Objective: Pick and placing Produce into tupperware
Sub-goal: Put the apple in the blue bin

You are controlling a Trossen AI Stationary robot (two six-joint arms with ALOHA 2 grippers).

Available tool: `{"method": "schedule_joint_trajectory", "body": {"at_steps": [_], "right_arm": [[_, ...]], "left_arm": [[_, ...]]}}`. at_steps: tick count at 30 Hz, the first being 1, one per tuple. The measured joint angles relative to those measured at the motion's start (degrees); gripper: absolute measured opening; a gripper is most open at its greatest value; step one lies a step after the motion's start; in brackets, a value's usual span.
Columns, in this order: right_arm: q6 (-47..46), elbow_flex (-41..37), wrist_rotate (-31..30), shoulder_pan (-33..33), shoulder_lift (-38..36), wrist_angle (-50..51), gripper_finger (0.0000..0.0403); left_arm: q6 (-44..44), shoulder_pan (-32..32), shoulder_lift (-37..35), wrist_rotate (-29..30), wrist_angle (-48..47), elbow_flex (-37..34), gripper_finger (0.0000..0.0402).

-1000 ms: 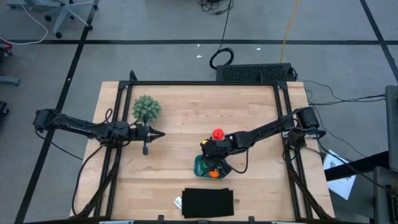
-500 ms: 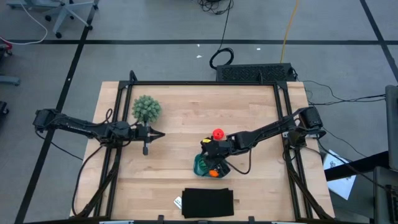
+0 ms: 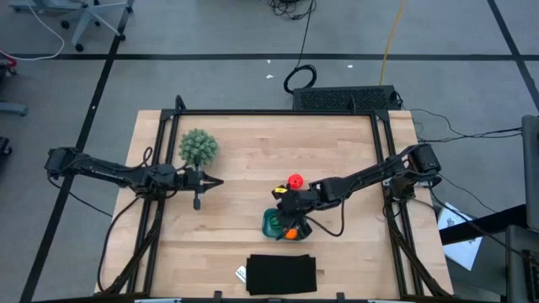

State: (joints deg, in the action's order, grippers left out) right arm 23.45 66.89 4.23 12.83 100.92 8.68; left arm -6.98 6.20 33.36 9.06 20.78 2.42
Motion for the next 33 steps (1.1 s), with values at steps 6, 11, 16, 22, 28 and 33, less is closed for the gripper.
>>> {"method": "schedule_joint_trajectory", "body": {"at_steps": [6,11,16,22,28,33], "right_arm": [[0.0,0.0,0.3,-0.4,0.0,2.2,0.0007],[-0.1,0.0,0.3,-0.4,0.0,4.2,0.0006],[-0.7,0.5,0.1,-0.5,0.0,6.2,0.0001],[-1.0,3.6,0.1,-0.5,0.0,9.0,0.0000],[-1.3,5.7,0.3,-0.5,-0.3,10.5,0.0000],[-1.4,5.8,0.3,-0.5,-1.1,11.6,0.0000]], "left_arm": [[0.0,0.0,0.0,0.0,0.0,0.0,0.0021],[0.0,0.0,0.0,0.0,0.0,0.0,0.0021],[0.0,0.0,0.0,0.0,0.0,0.0,0.0021],[0.0,0.0,0.0,0.0,0.0,0.0,0.0021],[0.0,0.0,0.0,0.0,0.0,0.0,0.0021],[0.0,0.0,0.0,0.0,0.0,0.0,0.0021]]}}
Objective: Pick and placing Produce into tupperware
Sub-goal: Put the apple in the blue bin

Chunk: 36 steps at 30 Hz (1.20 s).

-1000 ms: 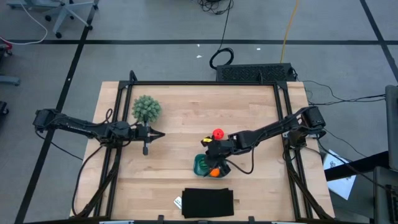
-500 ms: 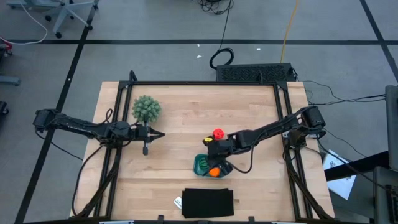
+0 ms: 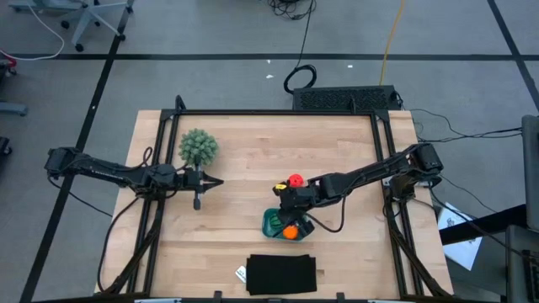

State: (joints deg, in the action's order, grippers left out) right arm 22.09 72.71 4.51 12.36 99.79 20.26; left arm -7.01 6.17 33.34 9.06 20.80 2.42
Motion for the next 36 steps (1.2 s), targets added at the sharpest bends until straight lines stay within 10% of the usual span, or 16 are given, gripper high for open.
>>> {"method": "schedule_joint_trajectory", "body": {"at_steps": [22,36], "right_arm": [[-7.4,-0.2,-12.0,-6.1,-23.9,9.8,0.0000],[-12.8,-13.4,-11.8,-7.9,-43.7,3.1,0.0000]], "left_arm": [[0.0,0.0,0.0,0.0,-0.2,0.0,0.0021],[0.0,0.0,0.0,0.0,-0.6,0.0,0.0021]]}}
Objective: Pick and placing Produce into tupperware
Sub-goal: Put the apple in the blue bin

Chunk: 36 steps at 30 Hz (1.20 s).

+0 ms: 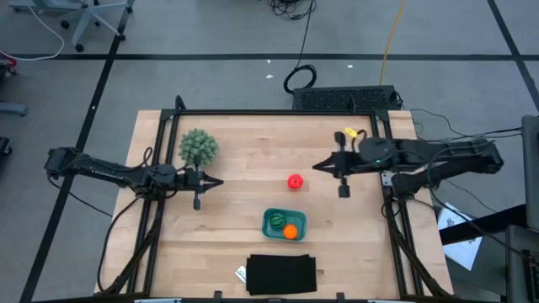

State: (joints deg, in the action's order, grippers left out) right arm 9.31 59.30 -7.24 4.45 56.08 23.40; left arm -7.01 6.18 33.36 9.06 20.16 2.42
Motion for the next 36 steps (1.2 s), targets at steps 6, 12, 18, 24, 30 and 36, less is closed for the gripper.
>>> {"method": "schedule_joint_trajectory", "body": {"at_steps": [6,12,18,24,30,36], "right_arm": [[-3.5,-8.9,0.0,-0.2,-9.0,-6.4,0.0000],[-8.3,-17.4,3.9,-3.0,-16.9,-14.1,0.0000],[-10.6,-21.9,4.6,-4.4,-19.9,-15.0,0.0000],[-10.1,-22.5,4.4,-4.8,-21.4,-16.0,0.0000],[-9.4,-22.5,4.4,-6.0,-25.5,-15.3,0.0000],[-10.6,-23.8,4.4,-6.1,-29.6,-16.3,0.0000]], "left_arm": [[0.1,0.0,0.0,0.0,-0.4,0.0,0.0021],[0.3,0.0,0.0,0.0,-1.1,0.0,0.0021],[0.1,0.0,0.0,0.0,-1.1,0.0,0.0021],[0.1,0.0,0.0,0.0,-1.2,0.0,0.0021],[0.0,0.0,0.0,0.0,-1.2,0.0,0.0021],[0.0,0.0,0.0,0.0,-1.1,0.0,0.0021]]}}
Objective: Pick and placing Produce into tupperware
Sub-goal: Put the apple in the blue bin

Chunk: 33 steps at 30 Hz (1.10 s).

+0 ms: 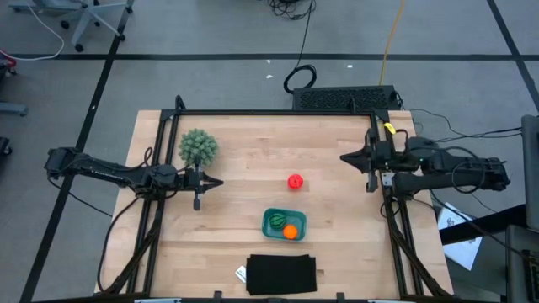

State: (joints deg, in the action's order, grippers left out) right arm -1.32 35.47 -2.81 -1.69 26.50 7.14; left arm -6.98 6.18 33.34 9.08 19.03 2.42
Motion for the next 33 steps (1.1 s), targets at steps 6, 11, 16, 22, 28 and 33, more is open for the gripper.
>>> {"method": "schedule_joint_trajectory", "body": {"at_steps": [6,11,16,22,28,33], "right_arm": [[-3.3,-6.9,0.1,-0.1,-3.4,-4.5,0.0000],[-5.0,-13.1,3.2,-0.1,-6.5,-9.3,0.0000],[-6.1,-16.3,3.1,-0.2,-11.0,-10.4,0.0000],[-7.3,-19.4,3.1,-0.2,-15.3,-10.6,0.0000],[-7.2,-22.4,6.4,-0.2,-18.1,-12.8,0.0000],[-7.0,-24.4,7.6,-0.1,-19.1,-12.9,0.0000]], "left_arm": [[0.0,0.0,0.0,0.0,0.0,0.0,0.0021],[0.0,0.0,0.0,0.0,0.0,0.0,0.0021],[0.0,0.0,0.0,0.0,0.0,0.0,0.0021],[0.1,0.0,0.0,0.0,0.0,0.0,0.0021],[0.1,0.0,0.0,0.0,0.0,0.0,0.0021],[0.2,0.0,0.0,0.0,0.0,0.0,0.0021]]}}
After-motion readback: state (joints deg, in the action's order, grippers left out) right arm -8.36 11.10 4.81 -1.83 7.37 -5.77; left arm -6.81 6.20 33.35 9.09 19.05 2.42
